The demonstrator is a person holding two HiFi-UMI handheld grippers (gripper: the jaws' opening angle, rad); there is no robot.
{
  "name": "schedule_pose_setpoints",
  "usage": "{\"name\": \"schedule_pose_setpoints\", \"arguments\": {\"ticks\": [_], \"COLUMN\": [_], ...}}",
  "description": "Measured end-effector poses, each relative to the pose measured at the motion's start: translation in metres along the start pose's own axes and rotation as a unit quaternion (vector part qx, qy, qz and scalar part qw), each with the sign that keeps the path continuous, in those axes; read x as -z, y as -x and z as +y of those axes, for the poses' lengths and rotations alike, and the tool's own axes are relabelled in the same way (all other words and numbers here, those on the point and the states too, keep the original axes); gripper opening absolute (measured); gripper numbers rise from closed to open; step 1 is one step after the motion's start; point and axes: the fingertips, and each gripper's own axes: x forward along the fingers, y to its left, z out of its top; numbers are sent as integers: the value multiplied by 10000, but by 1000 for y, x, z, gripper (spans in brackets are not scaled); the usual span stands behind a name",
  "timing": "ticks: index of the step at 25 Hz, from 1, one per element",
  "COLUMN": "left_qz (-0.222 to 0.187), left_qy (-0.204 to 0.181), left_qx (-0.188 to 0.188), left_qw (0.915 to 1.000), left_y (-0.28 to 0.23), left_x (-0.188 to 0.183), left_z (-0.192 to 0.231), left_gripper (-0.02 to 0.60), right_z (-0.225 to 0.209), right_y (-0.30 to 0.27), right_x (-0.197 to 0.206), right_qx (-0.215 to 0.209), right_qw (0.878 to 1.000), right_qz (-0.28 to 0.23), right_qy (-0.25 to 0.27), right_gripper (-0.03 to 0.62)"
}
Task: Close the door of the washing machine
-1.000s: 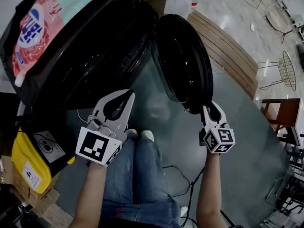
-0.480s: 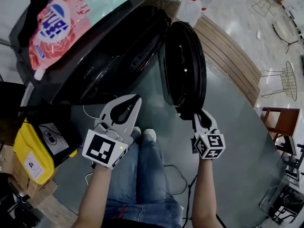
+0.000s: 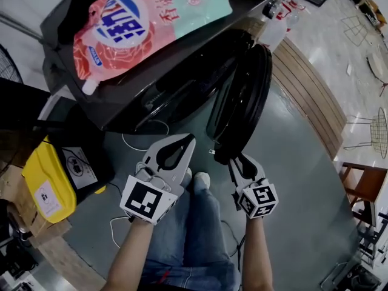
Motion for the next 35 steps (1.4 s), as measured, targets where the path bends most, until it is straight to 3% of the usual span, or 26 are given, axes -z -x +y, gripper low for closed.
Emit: {"name": "schedule_pose_setpoints", "arguments": {"ticks": [12,16,18,25,35], "left_qz": [7,17,16,-10,-5], "left_qy": [189,236,239,262,260], "left_qx": [-239,-336,-368,-410,-414], "left_qw": [9995,9992,9990,9988,9988], "left_y": [18,21,22,20,16], "left_x": [8,10,10,10,14], "left_z": [19,29,34,43,45], "left_gripper": [-2,-2,-2,-2,-2], "right_z": [65,80,82,97,102], "right_y": [-65,-81,-90,-125,-139], "right_x": [-19,-32,-38,-53,-61], "right_qx": [-1424,-1775,-1796,-1659,-1303], "right_qw": [9891,9824,9813,9813,9897], "right_qz": [129,81,60,25,-381], "right_qy": [361,579,686,974,459], "right_gripper": [132,71,12,12,14]}}
